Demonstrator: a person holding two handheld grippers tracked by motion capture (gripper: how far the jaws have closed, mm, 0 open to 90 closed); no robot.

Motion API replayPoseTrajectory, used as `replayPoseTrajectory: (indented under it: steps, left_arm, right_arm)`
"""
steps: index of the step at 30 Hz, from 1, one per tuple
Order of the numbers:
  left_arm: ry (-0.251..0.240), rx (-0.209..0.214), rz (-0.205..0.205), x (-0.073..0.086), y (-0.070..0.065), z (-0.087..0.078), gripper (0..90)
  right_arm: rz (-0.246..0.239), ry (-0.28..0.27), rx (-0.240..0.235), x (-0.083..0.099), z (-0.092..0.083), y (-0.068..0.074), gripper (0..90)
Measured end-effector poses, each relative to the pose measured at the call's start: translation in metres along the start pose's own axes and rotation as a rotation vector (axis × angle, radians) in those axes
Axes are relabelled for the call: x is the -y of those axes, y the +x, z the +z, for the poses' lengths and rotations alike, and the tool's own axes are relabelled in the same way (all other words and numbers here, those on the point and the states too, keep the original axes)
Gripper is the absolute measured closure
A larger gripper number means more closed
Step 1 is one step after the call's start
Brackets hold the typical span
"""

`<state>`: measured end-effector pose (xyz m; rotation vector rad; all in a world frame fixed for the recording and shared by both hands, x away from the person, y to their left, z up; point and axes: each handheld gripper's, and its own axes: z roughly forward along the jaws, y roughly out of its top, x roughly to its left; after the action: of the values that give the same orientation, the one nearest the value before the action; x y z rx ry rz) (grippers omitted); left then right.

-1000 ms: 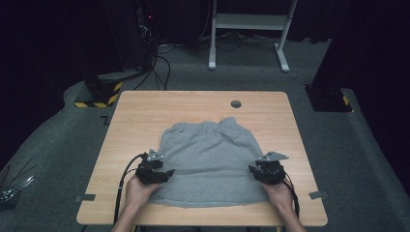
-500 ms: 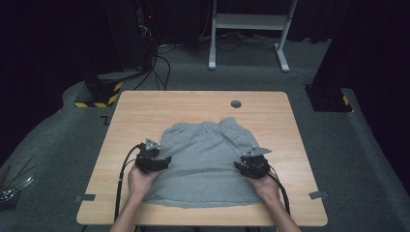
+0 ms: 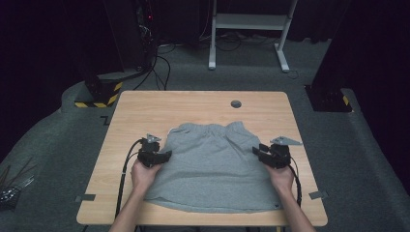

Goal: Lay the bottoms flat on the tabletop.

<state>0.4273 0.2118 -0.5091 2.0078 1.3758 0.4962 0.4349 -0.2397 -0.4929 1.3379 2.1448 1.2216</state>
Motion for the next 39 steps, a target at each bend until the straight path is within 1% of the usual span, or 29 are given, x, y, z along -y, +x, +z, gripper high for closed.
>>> replayPoseTrajectory:
  steps: [2,5,6,7,9,10,11,13,15,16,17,18,19,20,21,22,23,24,25,26,27,28,29,30,32,35,36,37,39]
  left_arm:
    - [-0.029,0.007,-0.018,-0.002,0.002,0.001,40.9]
    - [-0.021,0.011,-0.041,-0.008,0.005,0.007,40.5]
    - [-0.027,0.016,-0.051,-0.011,0.006,0.008,40.8]
    - [-0.052,0.022,-0.070,-0.013,0.007,0.009,41.3]
    - [-0.057,0.045,-0.104,-0.016,0.008,0.012,44.7]
    - [-0.048,0.058,-0.108,-0.018,0.008,0.014,46.8]
    - [-0.035,0.067,-0.094,-0.019,0.006,0.017,51.0]
    - [-0.015,0.081,-0.067,-0.022,0.002,0.020,61.6]
    - [-0.019,0.098,-0.065,-0.022,-0.001,0.018,74.5]
    - [-0.019,0.101,-0.060,-0.022,-0.003,0.017,81.1]
    - [-0.021,0.102,-0.046,-0.022,-0.006,0.014,83.7]
    - [-0.024,0.105,-0.027,-0.023,-0.009,0.009,85.0]
    - [-0.044,0.109,0.016,-0.023,-0.016,0.001,85.2]
    - [-0.054,0.117,0.039,-0.023,-0.021,-0.004,85.4]
    - [-0.054,0.117,0.039,-0.023,-0.021,-0.004,85.5]
    - [-0.047,0.148,0.094,-0.022,-0.033,-0.011,85.5]
    - [-0.047,0.148,0.094,-0.022,-0.033,-0.011,85.4]
    - [-0.004,0.187,0.132,-0.021,-0.040,-0.010,85.2]
    - [0.067,0.204,0.188,-0.019,-0.050,-0.006,84.8]
    - [0.076,0.192,0.219,-0.018,-0.054,-0.004,83.8]
    - [0.076,0.192,0.219,-0.018,-0.054,-0.004,81.3]
    - [0.055,0.191,0.201,-0.019,-0.054,-0.005,76.3]
    - [0.055,0.191,0.201,-0.019,-0.054,-0.005,70.2]
    - [0.009,0.181,0.137,-0.022,-0.047,-0.009,64.3]
    - [-0.031,0.162,0.083,-0.025,-0.037,-0.015,58.7]
    - [-0.059,0.119,0.029,-0.028,-0.023,-0.020,54.4]
    - [-0.062,0.106,0.011,-0.028,-0.019,-0.020,53.6]
    - [-0.062,0.106,0.011,-0.028,-0.019,-0.020,53.1]
    - [-0.043,0.089,-0.018,-0.029,-0.013,-0.011,52.6]
  right_arm:
    - [0.023,0.018,0.031,-0.007,0.006,-0.007,60.9]
    - [0.031,0.048,0.072,-0.014,0.020,-0.012,61.1]
    - [0.038,0.043,0.084,-0.015,0.024,-0.013,61.1]
    - [0.053,0.045,0.092,-0.017,0.027,-0.014,61.0]
    - [0.096,0.074,0.085,-0.020,0.034,-0.019,61.0]
    - [0.112,0.077,0.086,-0.021,0.037,-0.021,61.0]
    - [0.123,0.070,0.095,-0.022,0.039,-0.022,61.1]
    - [0.144,0.114,0.085,-0.022,0.045,-0.023,64.0]
    - [0.098,0.167,0.065,-0.021,0.052,-0.018,77.4]
    - [0.041,0.184,0.059,-0.021,0.053,-0.012,85.7]
    - [0.010,0.183,0.055,-0.021,0.052,-0.008,88.9]
    - [-0.020,0.169,0.050,-0.022,0.049,-0.002,89.8]
    - [-0.051,0.153,0.046,-0.023,0.044,0.005,89.9]
    - [-0.116,0.121,0.032,-0.026,0.036,0.018,90.0]
    - [-0.116,0.121,0.032,-0.026,0.036,0.018,90.0]
    - [-0.190,0.107,-0.013,-0.027,0.029,0.033,90.0]
    - [-0.190,0.107,-0.013,-0.027,0.029,0.033,90.0]
    - [-0.261,0.166,-0.060,-0.022,0.028,0.047,89.9]
    - [-0.286,0.183,-0.058,-0.020,0.030,0.051,89.8]
    - [-0.298,0.194,-0.050,-0.018,0.031,0.052,89.2]
    - [-0.298,0.194,-0.050,-0.018,0.031,0.052,89.2]
    - [-0.251,0.168,-0.025,-0.019,0.034,0.046,82.4]
    - [-0.251,0.168,-0.025,-0.019,0.034,0.046,82.4]
    - [-0.180,0.151,-0.007,-0.021,0.036,0.037,78.0]
    - [-0.182,0.167,-0.006,-0.019,0.038,0.036,76.0]
    - [-0.216,0.202,-0.019,-0.009,0.041,0.041,74.3]
    - [-0.211,0.212,-0.024,-0.006,0.043,0.040,74.1]
    - [-0.211,0.212,-0.024,-0.006,0.043,0.040,74.1]
    - [-0.184,0.192,-0.038,0.004,0.043,0.039,73.5]
